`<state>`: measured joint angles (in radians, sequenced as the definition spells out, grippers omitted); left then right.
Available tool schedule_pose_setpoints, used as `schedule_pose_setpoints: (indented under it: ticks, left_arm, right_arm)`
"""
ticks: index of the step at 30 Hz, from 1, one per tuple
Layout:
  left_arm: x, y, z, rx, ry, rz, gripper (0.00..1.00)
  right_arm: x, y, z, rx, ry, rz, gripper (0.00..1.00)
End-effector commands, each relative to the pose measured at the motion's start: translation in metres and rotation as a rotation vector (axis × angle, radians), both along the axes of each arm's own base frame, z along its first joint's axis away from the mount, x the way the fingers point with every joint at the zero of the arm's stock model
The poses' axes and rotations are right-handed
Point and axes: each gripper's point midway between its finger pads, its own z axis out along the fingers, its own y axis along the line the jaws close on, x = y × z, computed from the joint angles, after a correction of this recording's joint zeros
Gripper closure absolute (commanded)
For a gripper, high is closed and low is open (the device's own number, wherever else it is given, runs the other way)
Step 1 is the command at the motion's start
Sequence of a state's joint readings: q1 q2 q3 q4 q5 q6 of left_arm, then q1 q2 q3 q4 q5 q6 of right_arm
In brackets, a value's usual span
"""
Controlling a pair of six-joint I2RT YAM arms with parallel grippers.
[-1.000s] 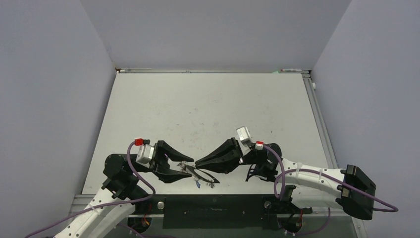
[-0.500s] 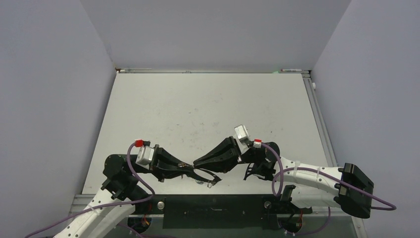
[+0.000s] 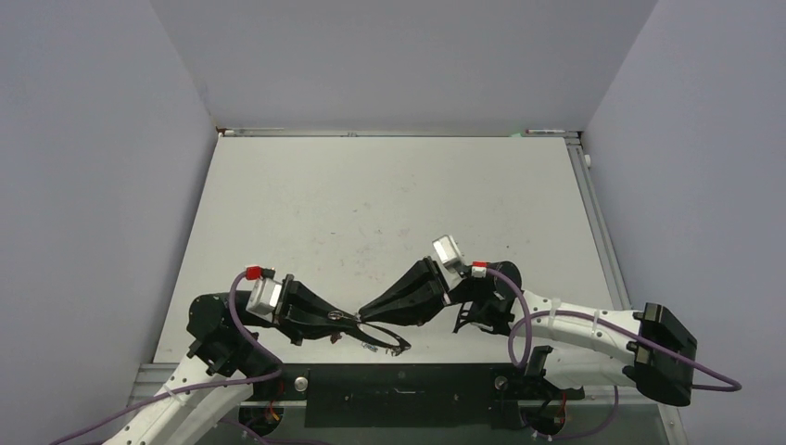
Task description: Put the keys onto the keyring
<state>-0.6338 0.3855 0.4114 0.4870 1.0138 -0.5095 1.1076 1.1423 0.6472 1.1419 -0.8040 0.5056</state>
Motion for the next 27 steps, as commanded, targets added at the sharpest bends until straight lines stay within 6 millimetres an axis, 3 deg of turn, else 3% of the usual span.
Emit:
schedule_pose_setpoints:
  ticks: [1, 16, 27]
  left_arm:
    - [-0.015, 0.006, 0.02, -0.059, -0.081, -0.047, 1.0]
    - [-0.019, 0.006, 0.019, -0.042, -0.07, -0.085, 1.0]
    - [-0.017, 0.005, 0.02, -0.037, -0.072, -0.074, 1.0]
  right_arm:
    - [-0.018, 0.0, 0.014, 0.024, -0.099, 0.094, 0.95]
    - [-0.038, 0.003, 0.012, -0.015, -0.153, 0.277, 0.95]
    - [-0.043, -0.002, 0.014, -0.029, -0.181, 0.297, 0.95]
